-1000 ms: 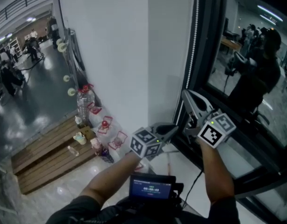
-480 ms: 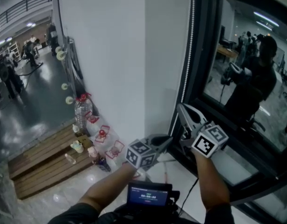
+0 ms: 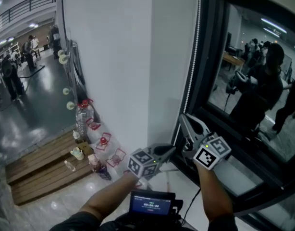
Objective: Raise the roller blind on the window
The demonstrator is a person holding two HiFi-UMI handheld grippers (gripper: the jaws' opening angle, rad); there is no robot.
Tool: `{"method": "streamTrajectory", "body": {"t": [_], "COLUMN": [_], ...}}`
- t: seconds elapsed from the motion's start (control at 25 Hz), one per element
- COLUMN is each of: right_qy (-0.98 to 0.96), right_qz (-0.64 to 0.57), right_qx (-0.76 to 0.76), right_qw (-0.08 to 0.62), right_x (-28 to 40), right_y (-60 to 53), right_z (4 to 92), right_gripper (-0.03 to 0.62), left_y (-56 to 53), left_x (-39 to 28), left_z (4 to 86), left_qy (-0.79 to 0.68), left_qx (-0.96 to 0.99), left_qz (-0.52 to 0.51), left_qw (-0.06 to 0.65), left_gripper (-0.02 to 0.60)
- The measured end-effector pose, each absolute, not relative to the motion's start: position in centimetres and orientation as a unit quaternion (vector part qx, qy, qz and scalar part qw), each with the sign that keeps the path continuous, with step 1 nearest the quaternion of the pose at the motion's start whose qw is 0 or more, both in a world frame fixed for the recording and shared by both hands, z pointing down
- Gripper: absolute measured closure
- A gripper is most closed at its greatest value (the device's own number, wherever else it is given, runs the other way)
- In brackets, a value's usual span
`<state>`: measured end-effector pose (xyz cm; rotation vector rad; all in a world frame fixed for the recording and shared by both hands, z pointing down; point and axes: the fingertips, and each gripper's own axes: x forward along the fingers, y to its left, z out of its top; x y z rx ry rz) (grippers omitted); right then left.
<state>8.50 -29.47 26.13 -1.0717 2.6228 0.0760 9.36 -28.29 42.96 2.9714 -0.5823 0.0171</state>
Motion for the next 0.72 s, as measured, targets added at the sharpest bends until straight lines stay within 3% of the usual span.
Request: {"method": "streamTrajectory", "body": {"t": [0.72], "right_qy": [0.913], "right_qz": [-0.054], "right_qx": [-0.395], "right_qw": [0.086], "right_x": [9.3], "right_y": [-29.8], "right_z": [37.9], "right_gripper": [0.589], "left_y": [-28.7], "left_x": [9.9], "left_z": [54.1], "left_qy": [-0.205], "left_qx": [0.968], "left_qz": [0.104], "left_qw": [0.095], "left_gripper": [0.583]}}
